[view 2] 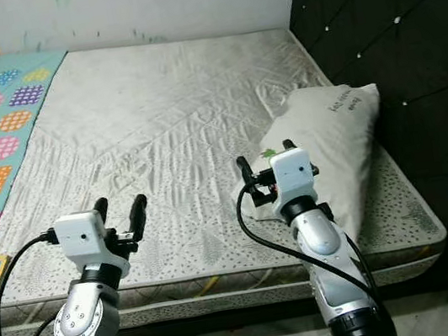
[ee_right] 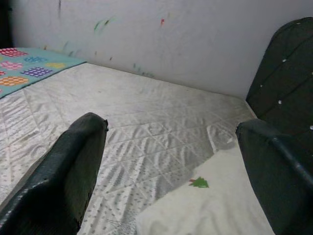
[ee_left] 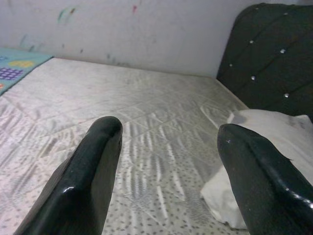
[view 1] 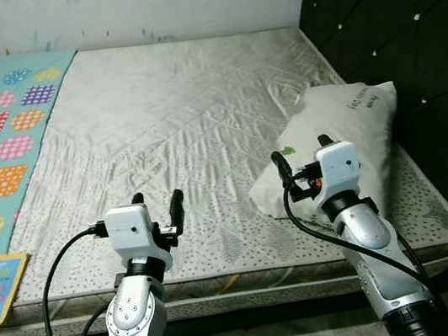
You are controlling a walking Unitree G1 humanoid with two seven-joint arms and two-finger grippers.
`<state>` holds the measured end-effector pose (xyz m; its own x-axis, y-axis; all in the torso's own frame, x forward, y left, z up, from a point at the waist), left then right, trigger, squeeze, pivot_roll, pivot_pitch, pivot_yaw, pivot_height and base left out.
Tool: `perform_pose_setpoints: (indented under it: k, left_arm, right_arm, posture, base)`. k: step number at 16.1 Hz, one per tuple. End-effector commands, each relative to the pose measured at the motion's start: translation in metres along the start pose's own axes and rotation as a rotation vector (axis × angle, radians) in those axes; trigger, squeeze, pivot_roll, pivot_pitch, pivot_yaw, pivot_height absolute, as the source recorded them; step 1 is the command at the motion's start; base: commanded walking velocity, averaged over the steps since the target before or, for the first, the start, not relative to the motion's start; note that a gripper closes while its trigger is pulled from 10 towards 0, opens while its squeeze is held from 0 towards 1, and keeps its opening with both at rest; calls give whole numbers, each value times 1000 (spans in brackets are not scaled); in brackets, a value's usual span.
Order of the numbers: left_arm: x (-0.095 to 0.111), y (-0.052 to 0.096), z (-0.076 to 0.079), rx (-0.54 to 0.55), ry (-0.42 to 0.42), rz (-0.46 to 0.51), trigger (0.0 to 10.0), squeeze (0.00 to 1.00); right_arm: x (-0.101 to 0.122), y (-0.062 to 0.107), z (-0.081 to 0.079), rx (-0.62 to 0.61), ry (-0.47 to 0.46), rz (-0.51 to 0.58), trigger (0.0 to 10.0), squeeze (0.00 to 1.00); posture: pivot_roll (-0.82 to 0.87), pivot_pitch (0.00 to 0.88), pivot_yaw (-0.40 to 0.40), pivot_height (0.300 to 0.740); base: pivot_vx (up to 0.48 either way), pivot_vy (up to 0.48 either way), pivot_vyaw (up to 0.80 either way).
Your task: Clean up the room
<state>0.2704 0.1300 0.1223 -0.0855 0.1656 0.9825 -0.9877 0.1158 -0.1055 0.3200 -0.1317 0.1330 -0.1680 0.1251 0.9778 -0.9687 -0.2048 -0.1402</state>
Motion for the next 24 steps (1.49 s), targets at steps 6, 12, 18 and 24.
perform_pose_setpoints:
  k: [6, 12, 18, 24]
  left_arm:
    - [5, -2, -1, 5, -12, 22, 10000, 0]
    - [6, -4, 3, -21, -24, 18, 10000, 0]
    - [6, -3, 2, -19, -25, 16, 10000, 0]
    - [6, -2, 3, -25, -15, 20, 10000, 0]
  right_arm:
    - [-3, -2, -9, 36, -10, -15, 10000, 0]
    - [-5, -1, -6, 27, -3, -18, 10000, 0]
    - [-6, -1, -8, 26, -7, -20, 10000, 0]
    - [-8, 2, -7, 19, -6, -24, 10000, 0]
  posture:
    - [-1, 100, -102, 740]
    - [-3, 95, -90, 740]
    - [-3, 104, -89, 740]
    - [-6, 108, -84, 740]
  base:
    - [0, 0, 0]
    - [0, -61, 0]
    - [0, -386, 0]
    - [0, -222, 0]
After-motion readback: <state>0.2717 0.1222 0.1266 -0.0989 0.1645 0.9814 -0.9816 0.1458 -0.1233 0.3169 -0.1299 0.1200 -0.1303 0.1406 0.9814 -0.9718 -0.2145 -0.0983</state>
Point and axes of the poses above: a point about 5 cm out from each wrist's last joint towards the gripper, its own y axis pointing back from the gripper into the wrist, its own x axis along the axis of the wrist's last joint, z = x × y, the point moved 1 cm from there along -y, pointing out of the wrist towards the gripper, and after that the axes turned 2 degrees about y, right-handed, at the moved point
